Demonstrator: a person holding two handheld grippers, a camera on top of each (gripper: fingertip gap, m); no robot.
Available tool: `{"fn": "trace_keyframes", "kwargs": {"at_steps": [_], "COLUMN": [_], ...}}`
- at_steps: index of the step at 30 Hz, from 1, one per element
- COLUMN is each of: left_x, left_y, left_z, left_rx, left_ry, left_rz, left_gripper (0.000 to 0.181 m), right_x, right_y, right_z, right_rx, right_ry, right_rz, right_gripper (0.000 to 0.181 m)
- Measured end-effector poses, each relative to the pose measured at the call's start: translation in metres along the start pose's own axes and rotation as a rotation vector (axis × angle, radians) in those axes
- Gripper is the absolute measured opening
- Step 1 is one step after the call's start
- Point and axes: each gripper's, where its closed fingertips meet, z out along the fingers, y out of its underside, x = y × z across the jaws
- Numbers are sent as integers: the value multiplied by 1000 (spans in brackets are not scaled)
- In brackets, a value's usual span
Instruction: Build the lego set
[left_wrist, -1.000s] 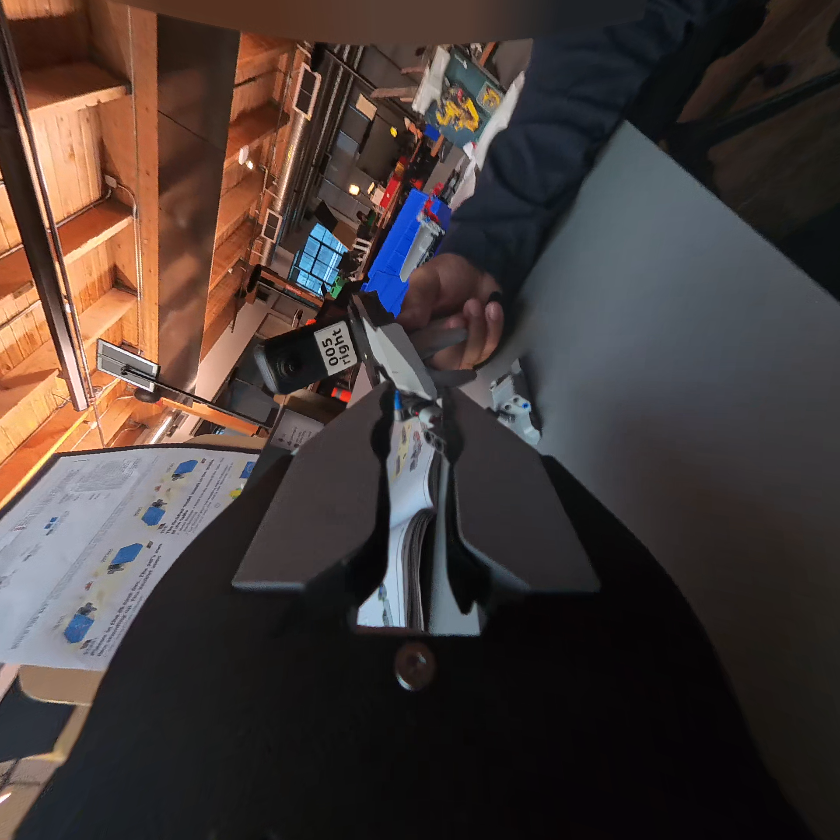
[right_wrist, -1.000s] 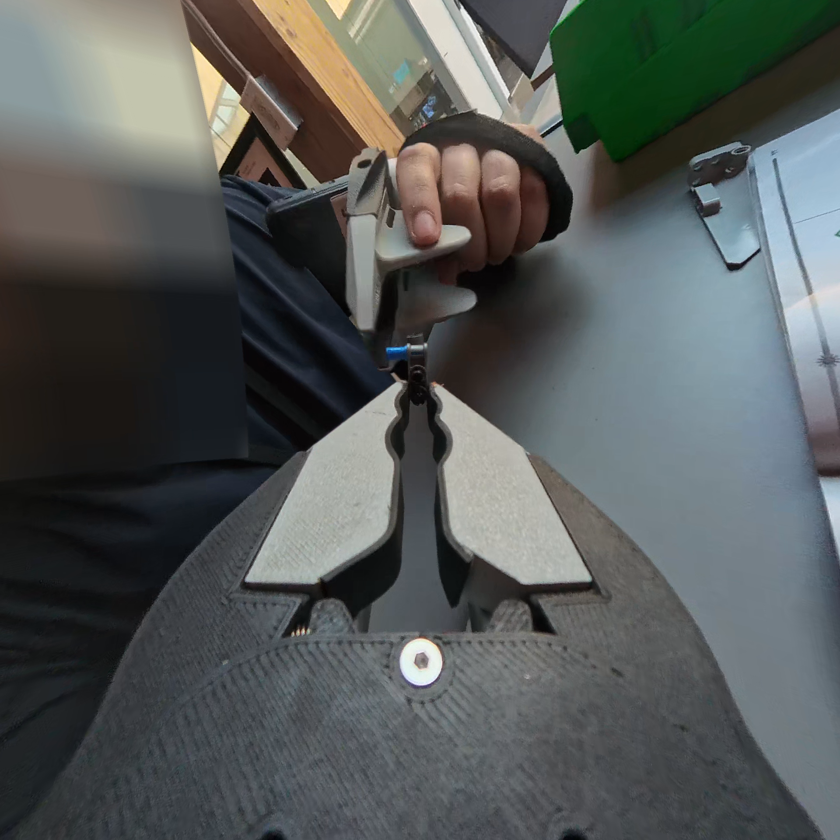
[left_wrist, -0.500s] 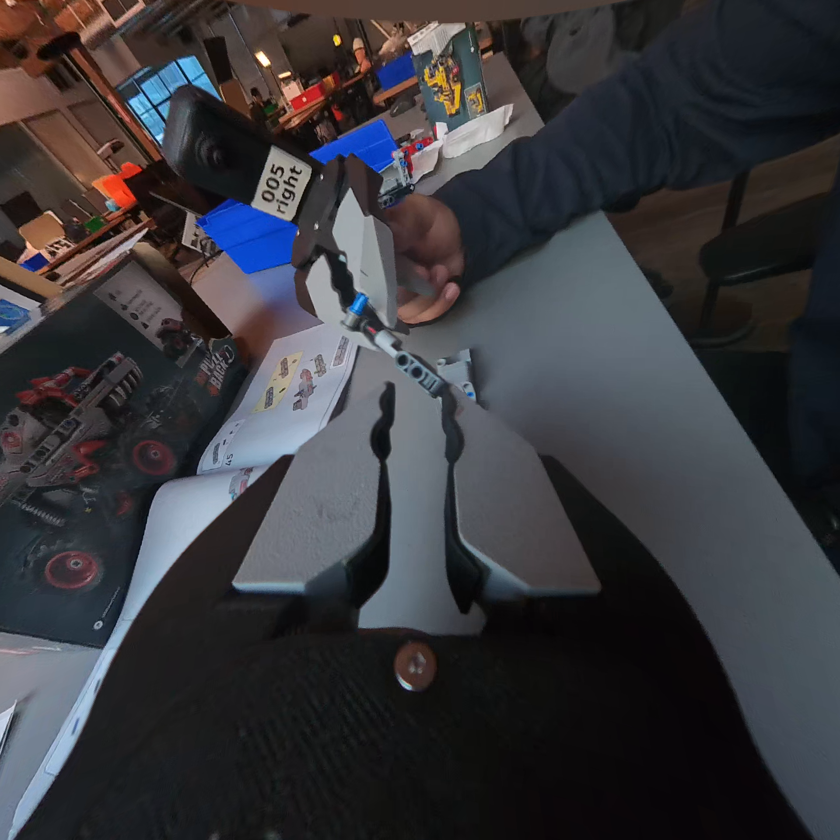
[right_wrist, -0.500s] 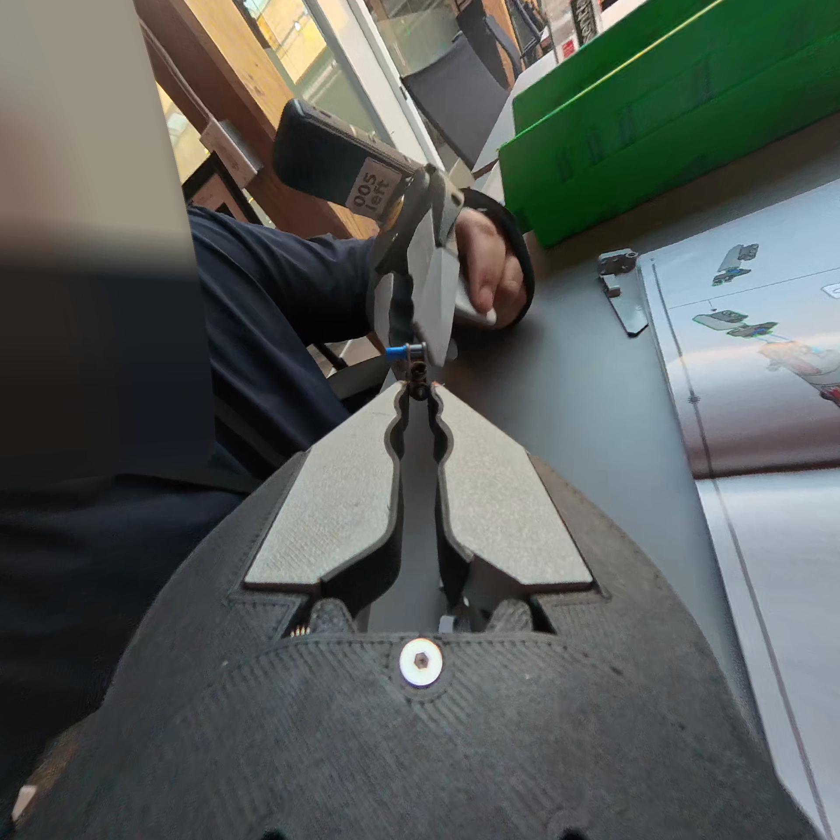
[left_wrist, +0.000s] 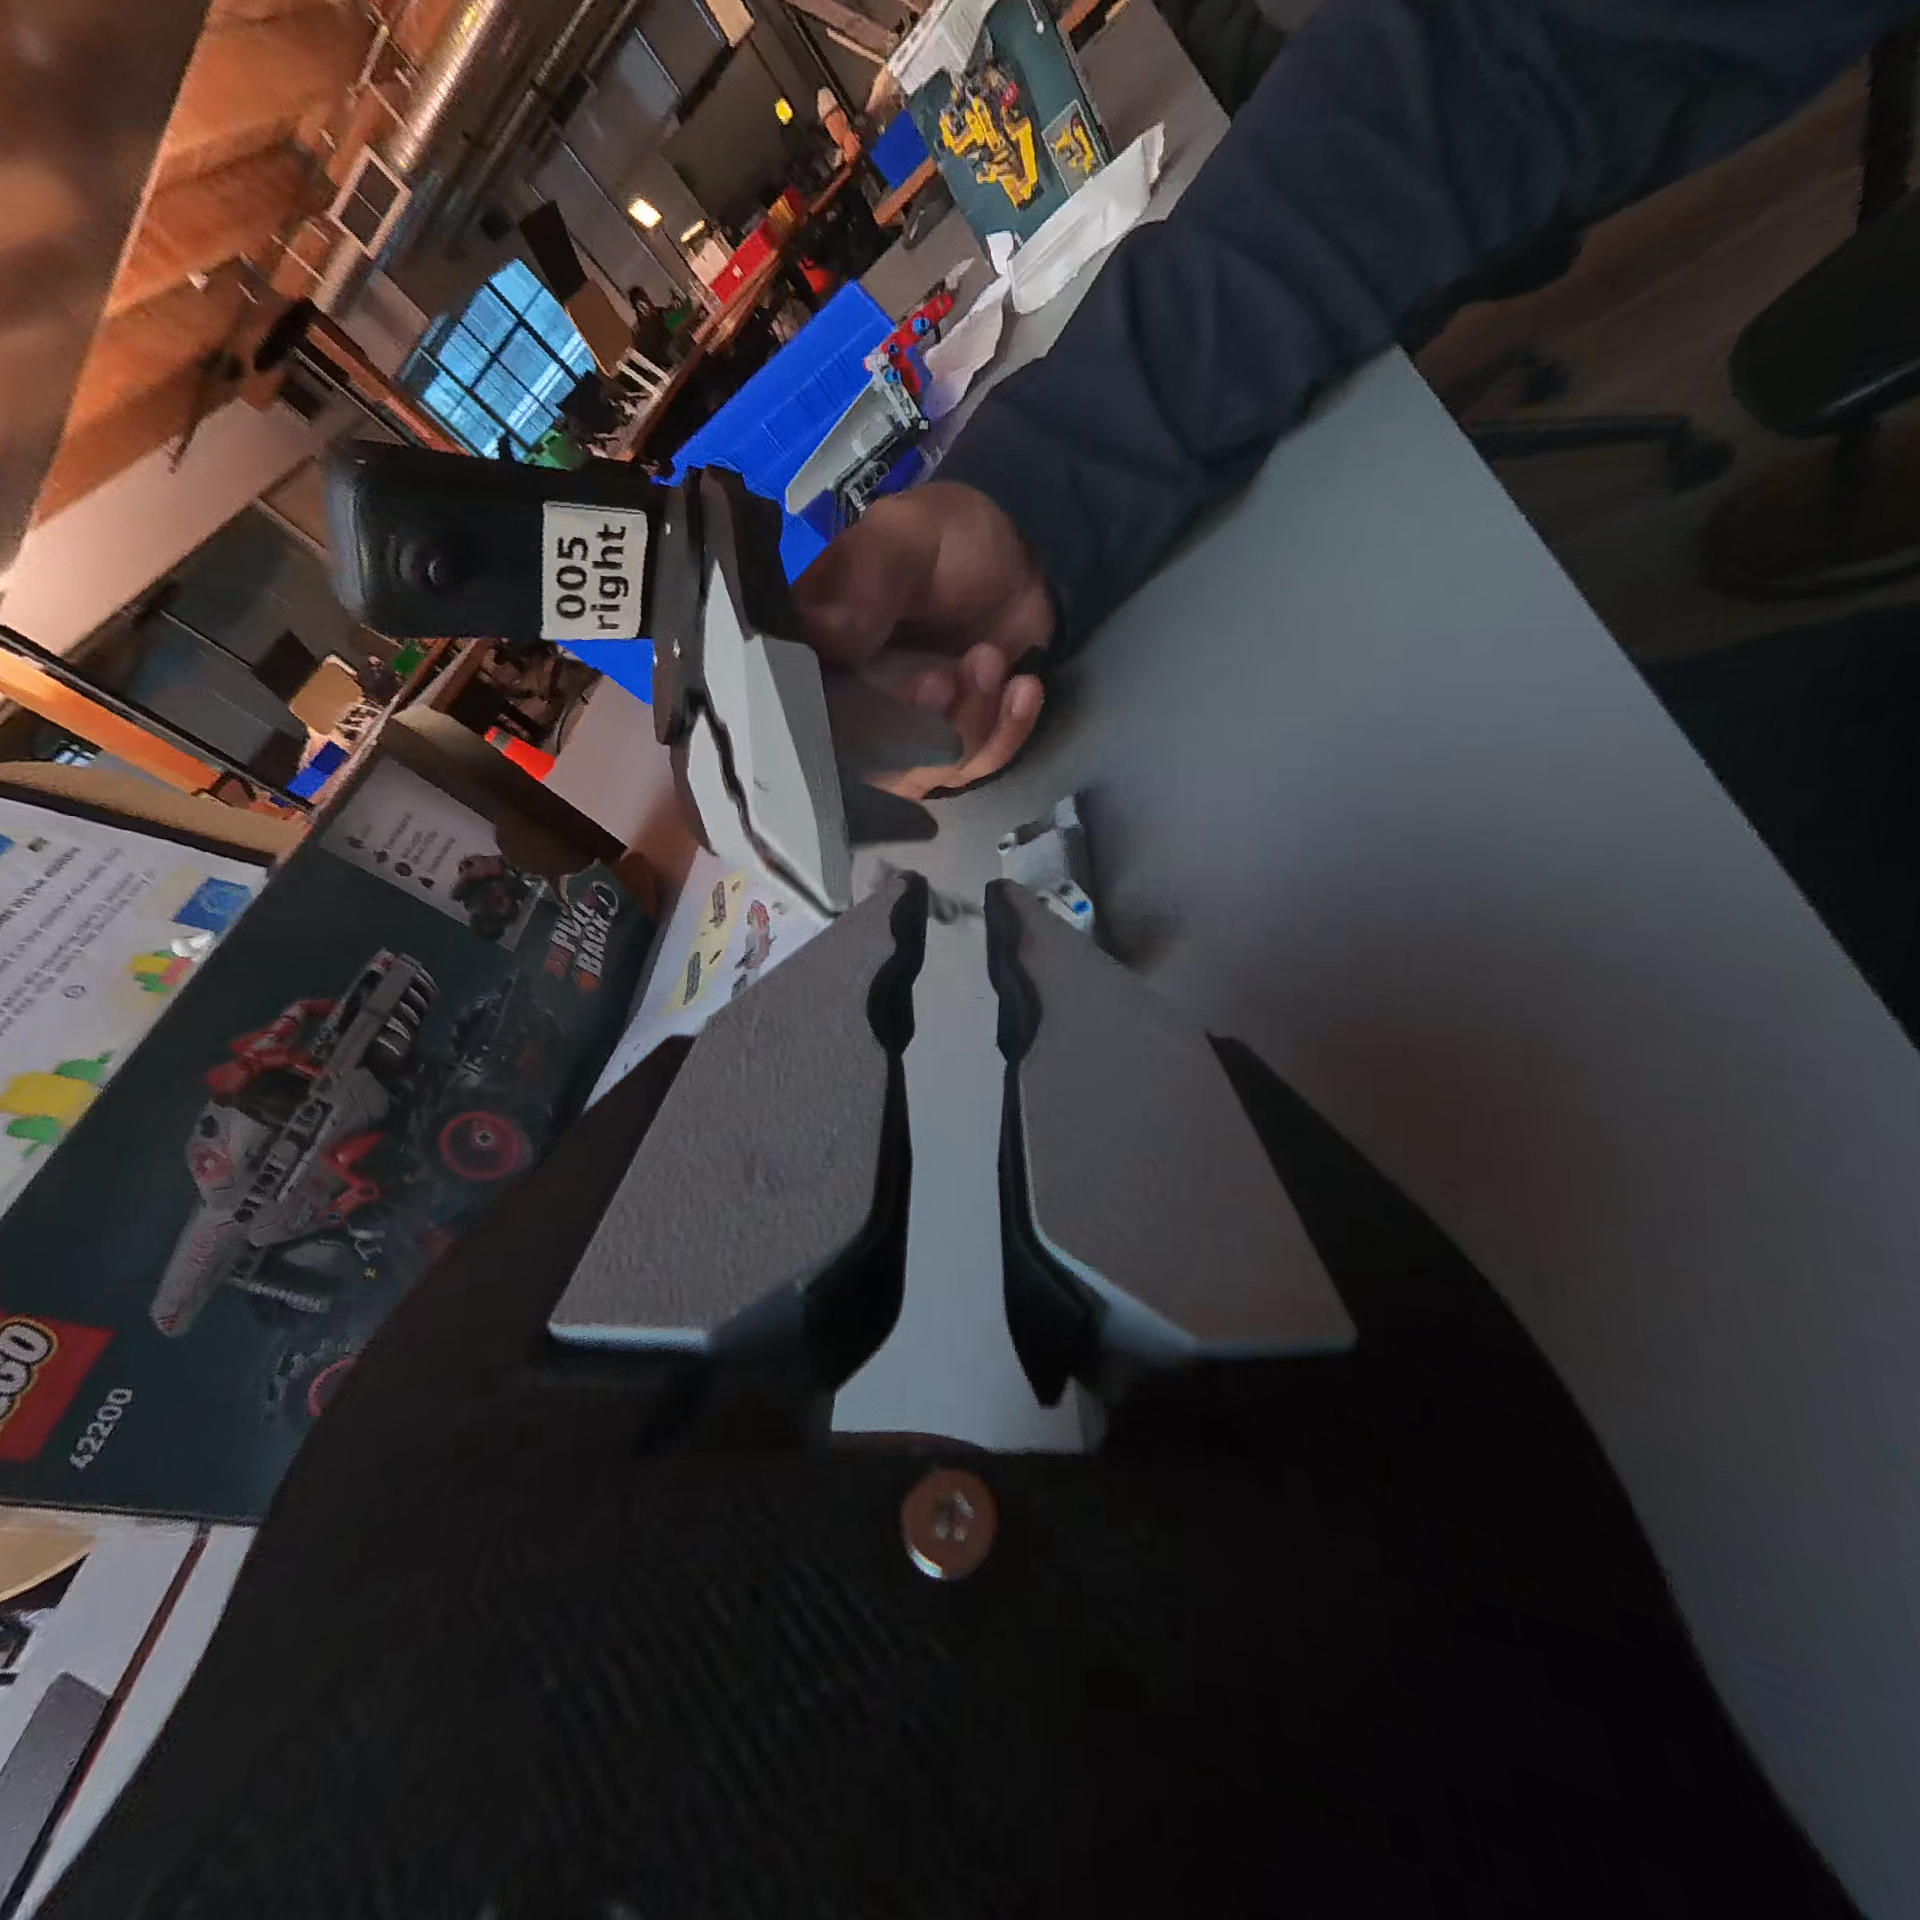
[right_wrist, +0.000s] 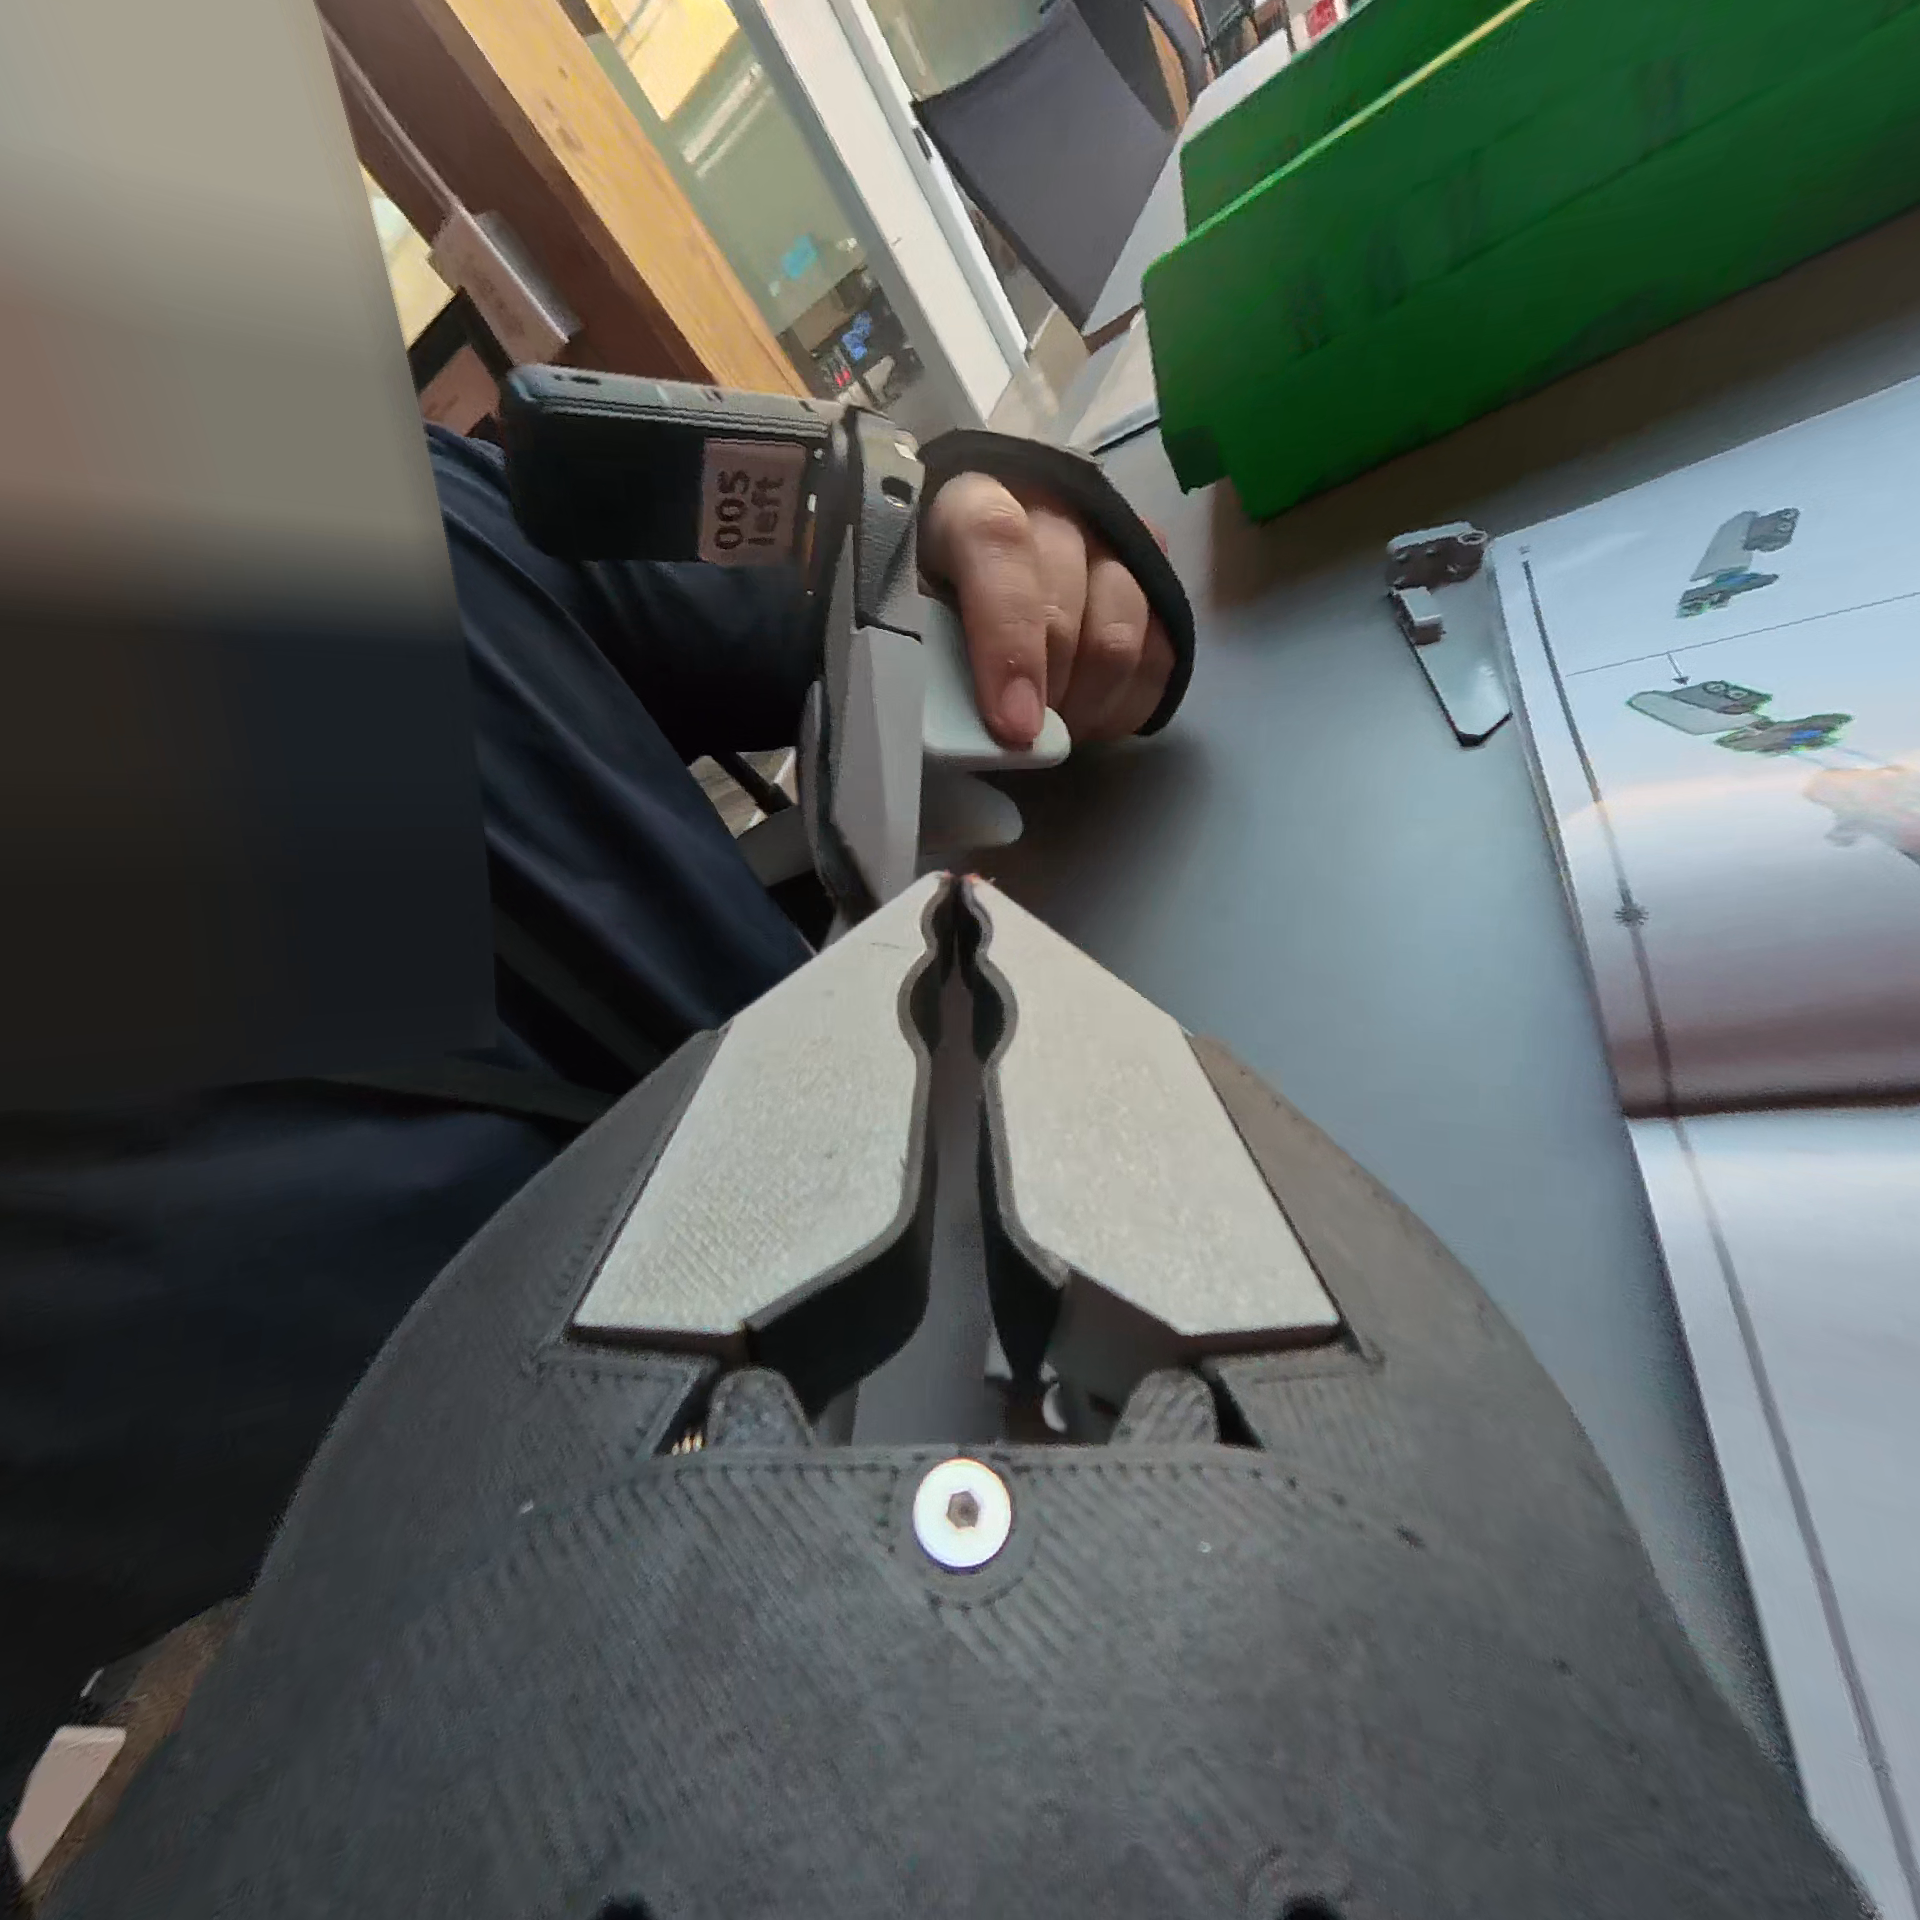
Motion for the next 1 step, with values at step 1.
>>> {"fn": "trace_keyframes", "kwargs": {"at_steps": [1], "left_x": [2], "left_y": [3], "left_z": [1], "left_rx": [-16], "left_ry": [11], "left_rz": [-4], "left_gripper": [9], "right_x": [4], "right_y": [3], "right_z": [3], "right_rx": [-15], "right_ry": [20], "right_rz": [1], "right_gripper": [0]}}
